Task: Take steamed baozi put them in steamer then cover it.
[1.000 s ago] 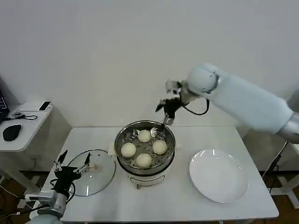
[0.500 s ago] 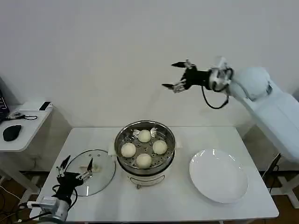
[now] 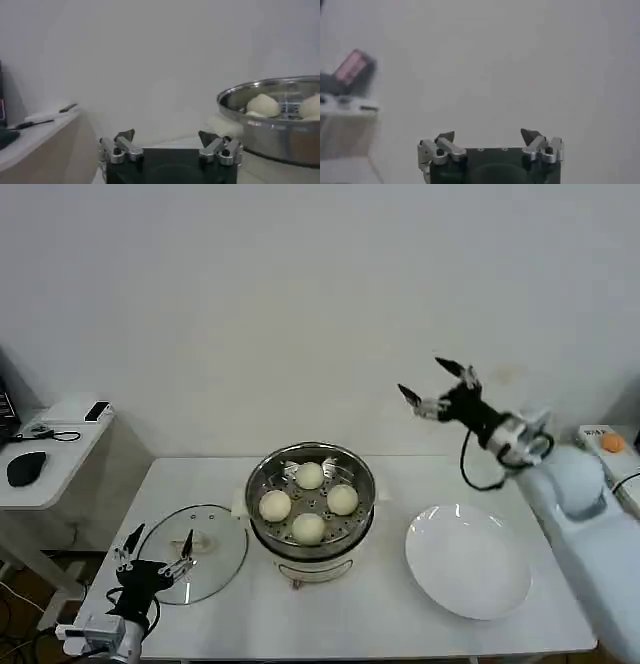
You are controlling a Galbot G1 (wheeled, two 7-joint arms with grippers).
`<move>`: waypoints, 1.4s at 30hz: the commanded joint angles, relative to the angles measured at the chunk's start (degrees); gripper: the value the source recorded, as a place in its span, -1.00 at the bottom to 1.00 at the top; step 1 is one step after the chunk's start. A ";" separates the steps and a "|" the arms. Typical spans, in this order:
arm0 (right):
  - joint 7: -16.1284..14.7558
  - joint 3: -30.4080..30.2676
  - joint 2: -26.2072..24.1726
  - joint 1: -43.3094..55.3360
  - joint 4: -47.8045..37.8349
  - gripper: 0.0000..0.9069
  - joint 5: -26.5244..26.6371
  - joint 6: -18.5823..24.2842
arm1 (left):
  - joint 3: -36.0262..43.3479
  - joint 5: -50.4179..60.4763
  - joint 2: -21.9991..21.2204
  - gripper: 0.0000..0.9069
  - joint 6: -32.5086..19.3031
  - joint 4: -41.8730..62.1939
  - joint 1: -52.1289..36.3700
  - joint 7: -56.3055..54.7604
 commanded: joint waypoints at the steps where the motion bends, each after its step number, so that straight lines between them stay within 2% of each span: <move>1: 4.06 16.08 13.86 -30.29 4.34 1.00 -4.73 7.43 | -0.07 5.56 0.66 1.00 -1.44 0.98 0.40 -0.63; 4: 4.11 16.19 15.27 -33.84 3.50 1.00 -4.86 9.91 | 0.02 12.06 0.60 1.00 -3.96 2.76 -0.06 -1.36; 8: 4.05 15.23 17.39 -37.24 3.32 1.00 -8.99 12.31 | 0.05 14.46 0.23 1.00 -4.52 3.85 -0.50 -2.50; 11: 4.29 14.59 18.60 -37.72 1.95 1.00 -9.76 14.09 | -0.13 20.79 0.38 1.00 -5.93 5.18 -0.45 -3.47; 14: 4.78 14.64 19.03 -37.55 2.94 1.00 -9.65 13.30 | -0.04 27.64 0.75 1.00 -6.91 6.38 0.25 -5.02; 20: 5.70 13.53 18.85 -35.92 2.95 1.00 -9.99 12.73 | 0.49 48.75 0.18 1.00 -9.52 10.02 -0.18 -8.94; 21: 5.99 13.07 19.06 -35.66 2.58 1.00 -10.01 13.26 | 0.68 55.35 0.12 1.00 -10.49 11.12 -0.60 -10.88; 27: 5.99 12.70 19.64 -36.07 3.40 1.00 -10.56 13.97 | 2.80 74.90 1.88 1.00 -10.36 13.92 -1.38 -14.11; 32: 6.69 11.83 20.61 -36.37 5.31 1.00 -11.62 14.81 | 4.36 82.27 1.65 1.00 -10.37 20.58 -4.40 -16.01; 42: 6.90 11.60 21.26 -36.62 6.56 1.00 -12.13 15.08 | 5.14 83.66 3.02 1.00 -9.12 25.03 -8.93 -8.27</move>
